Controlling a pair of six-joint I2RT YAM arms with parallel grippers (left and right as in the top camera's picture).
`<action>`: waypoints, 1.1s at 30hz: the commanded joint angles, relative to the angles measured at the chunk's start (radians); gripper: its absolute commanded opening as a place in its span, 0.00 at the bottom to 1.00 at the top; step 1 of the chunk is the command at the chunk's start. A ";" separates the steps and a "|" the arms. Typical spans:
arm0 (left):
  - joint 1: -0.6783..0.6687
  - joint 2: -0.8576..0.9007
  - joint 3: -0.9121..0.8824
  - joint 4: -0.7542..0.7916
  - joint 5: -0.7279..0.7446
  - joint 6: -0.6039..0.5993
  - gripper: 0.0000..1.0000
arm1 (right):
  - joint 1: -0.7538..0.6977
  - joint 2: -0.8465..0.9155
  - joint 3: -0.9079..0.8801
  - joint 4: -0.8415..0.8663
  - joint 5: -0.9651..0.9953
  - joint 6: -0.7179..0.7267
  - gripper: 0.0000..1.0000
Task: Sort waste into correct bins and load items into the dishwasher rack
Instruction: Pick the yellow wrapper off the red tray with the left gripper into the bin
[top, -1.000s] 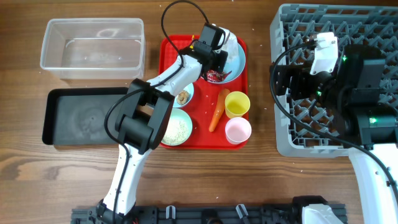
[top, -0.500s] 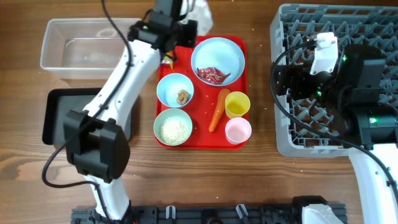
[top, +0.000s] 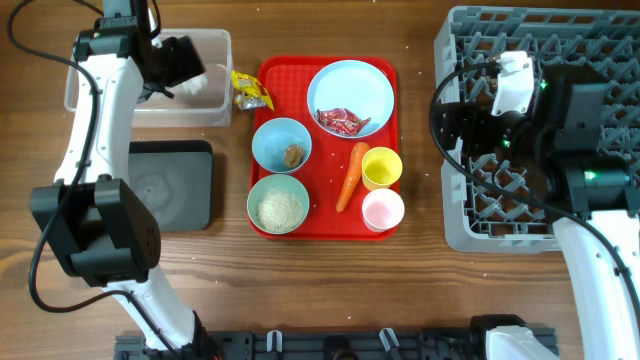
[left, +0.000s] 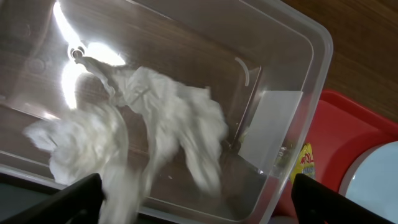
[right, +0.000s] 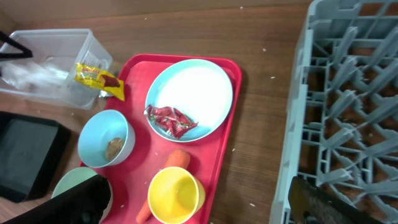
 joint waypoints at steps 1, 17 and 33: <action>-0.030 -0.002 0.000 0.007 0.006 -0.001 1.00 | 0.003 0.013 0.019 -0.001 -0.058 0.004 0.94; -0.349 0.168 0.000 0.030 -0.130 0.104 1.00 | 0.003 0.014 0.019 -0.016 -0.058 0.004 0.95; -0.350 0.307 0.000 0.267 -0.130 0.050 0.42 | 0.003 0.014 0.019 -0.017 -0.050 0.003 0.94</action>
